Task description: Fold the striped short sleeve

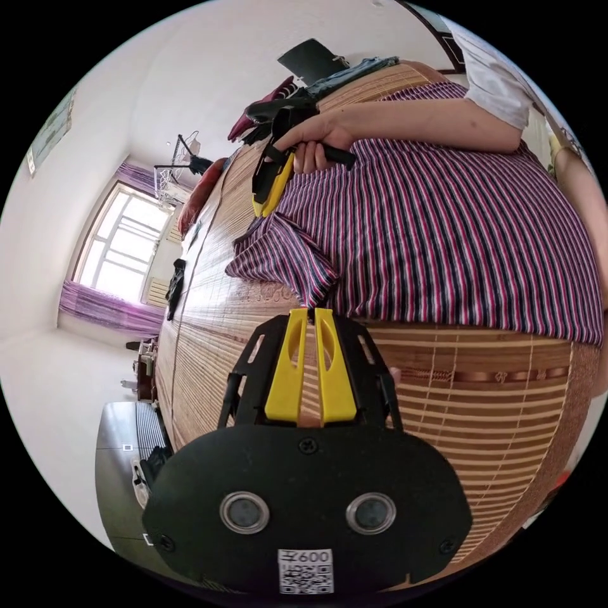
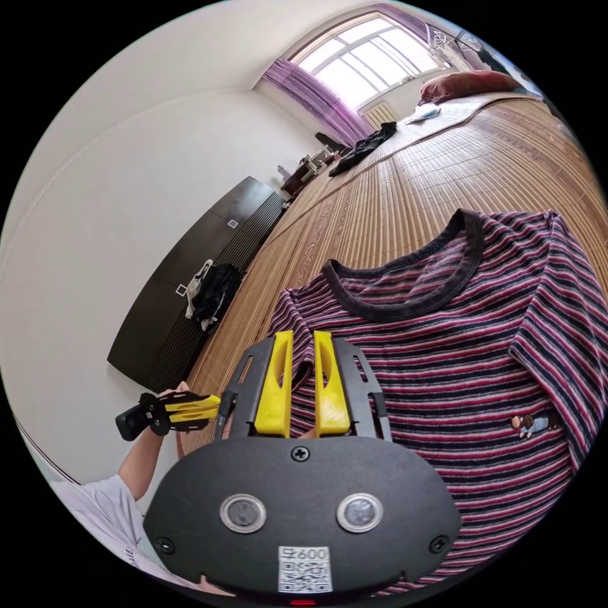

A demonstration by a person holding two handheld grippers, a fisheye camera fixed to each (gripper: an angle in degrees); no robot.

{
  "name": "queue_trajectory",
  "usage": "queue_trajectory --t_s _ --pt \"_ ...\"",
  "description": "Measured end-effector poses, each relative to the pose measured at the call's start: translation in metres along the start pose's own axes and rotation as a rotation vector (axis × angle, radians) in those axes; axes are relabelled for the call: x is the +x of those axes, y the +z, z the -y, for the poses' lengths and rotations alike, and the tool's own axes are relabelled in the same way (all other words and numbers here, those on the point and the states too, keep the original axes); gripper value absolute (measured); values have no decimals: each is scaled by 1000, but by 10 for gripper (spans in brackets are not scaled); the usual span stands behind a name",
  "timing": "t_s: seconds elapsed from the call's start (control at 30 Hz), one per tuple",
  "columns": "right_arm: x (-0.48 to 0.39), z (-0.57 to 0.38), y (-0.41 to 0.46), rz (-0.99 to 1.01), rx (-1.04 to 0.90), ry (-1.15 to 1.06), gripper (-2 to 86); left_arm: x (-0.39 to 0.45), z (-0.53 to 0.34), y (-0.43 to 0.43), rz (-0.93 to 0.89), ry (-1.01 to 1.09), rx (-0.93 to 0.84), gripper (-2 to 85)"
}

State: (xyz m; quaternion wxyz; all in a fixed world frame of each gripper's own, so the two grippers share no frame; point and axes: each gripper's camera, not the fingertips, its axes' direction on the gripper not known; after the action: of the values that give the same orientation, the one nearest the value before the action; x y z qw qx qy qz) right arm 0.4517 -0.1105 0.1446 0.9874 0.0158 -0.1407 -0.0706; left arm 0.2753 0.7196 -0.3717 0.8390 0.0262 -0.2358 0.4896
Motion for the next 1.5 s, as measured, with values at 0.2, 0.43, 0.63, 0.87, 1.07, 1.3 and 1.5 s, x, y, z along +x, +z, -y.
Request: queue_trajectory --t_s 0.2,0.43,0.63,0.87,1.07,1.3,1.5 --pt "3 -1 2 -5 -3 11 14 0 -3 11 -37 3 -13 28" --pt "9 -5 3 0 6 11 14 -5 -4 20 -35 -79 -16 26" --pt "21 -11 5 3 5 18 18 -15 0 8 -36 -56 -46 29" --pt "37 -21 9 11 2 17 18 -71 11 -20 -72 -439 131 14" --pt "55 -34 13 8 4 16 16 -86 46 27 -292 -457 -106 10" --pt "67 -53 38 66 -37 -36 15 -84 69 25 -151 -417 -109 9" --pt "81 -72 74 -16 -119 -44 2 -128 70 13 -217 -658 -105 10"
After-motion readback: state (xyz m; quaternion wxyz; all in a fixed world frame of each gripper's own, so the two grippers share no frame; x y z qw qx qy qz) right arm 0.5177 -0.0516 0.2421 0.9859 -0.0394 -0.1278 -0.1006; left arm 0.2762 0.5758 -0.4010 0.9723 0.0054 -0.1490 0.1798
